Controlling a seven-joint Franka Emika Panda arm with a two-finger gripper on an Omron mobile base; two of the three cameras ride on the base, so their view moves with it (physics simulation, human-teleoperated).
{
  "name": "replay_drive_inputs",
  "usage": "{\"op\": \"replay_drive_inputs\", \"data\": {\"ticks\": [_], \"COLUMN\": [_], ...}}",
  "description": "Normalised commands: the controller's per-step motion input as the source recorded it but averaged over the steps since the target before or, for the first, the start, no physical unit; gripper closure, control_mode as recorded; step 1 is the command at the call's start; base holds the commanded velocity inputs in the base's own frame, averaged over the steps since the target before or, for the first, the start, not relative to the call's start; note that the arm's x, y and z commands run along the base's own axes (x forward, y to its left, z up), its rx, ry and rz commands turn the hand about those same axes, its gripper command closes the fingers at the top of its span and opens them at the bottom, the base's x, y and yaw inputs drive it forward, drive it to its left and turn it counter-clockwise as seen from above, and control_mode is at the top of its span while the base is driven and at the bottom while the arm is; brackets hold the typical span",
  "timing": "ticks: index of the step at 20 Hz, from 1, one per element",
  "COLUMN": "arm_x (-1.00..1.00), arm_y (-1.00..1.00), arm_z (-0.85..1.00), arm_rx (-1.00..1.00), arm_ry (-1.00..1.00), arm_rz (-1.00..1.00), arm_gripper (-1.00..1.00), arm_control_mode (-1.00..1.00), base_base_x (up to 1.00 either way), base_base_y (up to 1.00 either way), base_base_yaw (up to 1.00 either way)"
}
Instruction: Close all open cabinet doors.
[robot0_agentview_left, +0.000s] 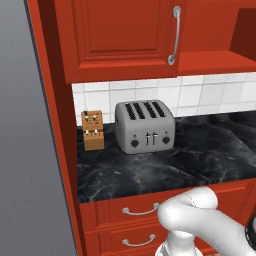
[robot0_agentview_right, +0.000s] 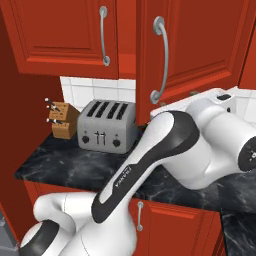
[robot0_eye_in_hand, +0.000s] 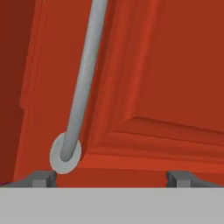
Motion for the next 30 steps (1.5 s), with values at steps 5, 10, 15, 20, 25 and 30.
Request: {"op": "replay_drive_inputs", "data": {"ticks": [5,10,15,20,25,30], "arm_x": [0.48,0.48,0.36,0.43,0.48,0.57], "arm_y": [0.01,0.08,0.24,0.36,0.43,0.5], "arm_z": [-0.26,-0.11,0.0,0.0,0.0,0.0], "arm_rx": [0.06,0.05,0.01,0.0,0.0,0.0], "arm_ry": [0.0,0.0,0.0,0.0,0.0,0.0], "arm_rz": [0.18,0.13,0.09,0.05,0.02,0.0], "arm_gripper": [-1.0,-1.0,-1.0,-1.0,-1.0,-1.0], "arm_control_mode": [-1.0,-1.0,-1.0,-1.0,-1.0,-1.0], "base_base_x": [0.0,0.0,0.0,0.0,0.0,0.0], "base_base_y": [0.0,0.0,0.0,0.0,0.0,0.0], "base_base_yaw": [0.0,0.0,0.0,0.0,0.0,0.0]}}
